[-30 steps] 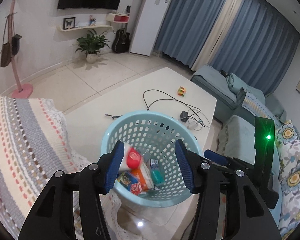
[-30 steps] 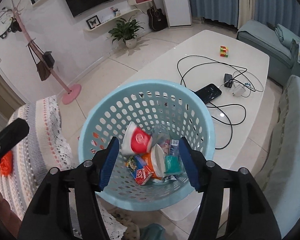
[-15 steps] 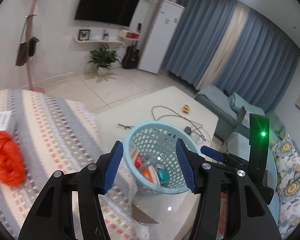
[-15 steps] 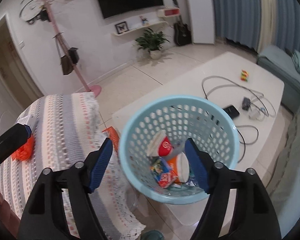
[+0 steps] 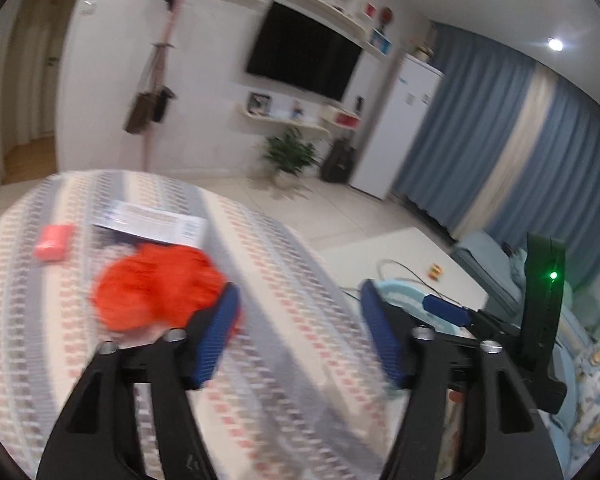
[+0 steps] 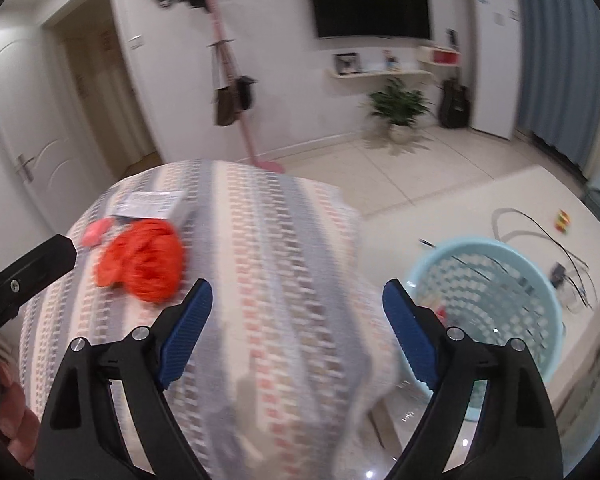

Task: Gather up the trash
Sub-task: 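Move both open tools back to the table toward the orange bag, then grasp the pink packet with left tool while right tool grasps the orange bag, then carry pink packet and orange bag over the basket and open both tools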

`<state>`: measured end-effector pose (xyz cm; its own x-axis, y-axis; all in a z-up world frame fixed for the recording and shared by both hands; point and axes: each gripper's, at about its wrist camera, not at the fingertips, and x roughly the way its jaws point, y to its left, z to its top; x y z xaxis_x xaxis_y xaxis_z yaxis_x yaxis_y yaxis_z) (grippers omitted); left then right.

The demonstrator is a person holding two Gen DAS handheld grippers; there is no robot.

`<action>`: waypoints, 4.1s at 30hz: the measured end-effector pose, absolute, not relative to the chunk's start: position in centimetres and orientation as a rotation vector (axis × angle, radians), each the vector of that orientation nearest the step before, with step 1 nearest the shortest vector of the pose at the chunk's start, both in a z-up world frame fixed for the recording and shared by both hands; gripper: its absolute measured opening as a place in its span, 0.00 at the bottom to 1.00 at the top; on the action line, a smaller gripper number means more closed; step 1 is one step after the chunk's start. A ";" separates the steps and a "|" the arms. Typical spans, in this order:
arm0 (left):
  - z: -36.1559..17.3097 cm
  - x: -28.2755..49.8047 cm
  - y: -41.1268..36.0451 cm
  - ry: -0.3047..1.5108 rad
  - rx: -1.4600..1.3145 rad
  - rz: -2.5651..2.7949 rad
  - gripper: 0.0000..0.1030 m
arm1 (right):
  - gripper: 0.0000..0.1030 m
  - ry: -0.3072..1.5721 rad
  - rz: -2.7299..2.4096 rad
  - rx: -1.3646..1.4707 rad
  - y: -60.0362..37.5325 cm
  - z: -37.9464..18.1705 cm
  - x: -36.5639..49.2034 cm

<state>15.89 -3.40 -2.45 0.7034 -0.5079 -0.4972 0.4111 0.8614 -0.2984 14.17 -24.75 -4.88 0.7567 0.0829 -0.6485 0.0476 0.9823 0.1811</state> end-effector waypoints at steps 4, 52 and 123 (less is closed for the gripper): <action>-2.4 16.4 1.2 0.573 -0.193 -0.400 0.78 | 0.86 0.723 0.094 0.140 -20.1 -4.7 16.1; -10.4 33.2 11.2 0.867 -0.154 -0.065 0.62 | 0.35 0.719 0.235 0.168 -17.1 -8.3 18.3; -9.2 20.3 -30.5 0.815 0.187 -0.941 0.59 | 0.56 0.783 -0.593 0.499 -48.7 -13.8 9.0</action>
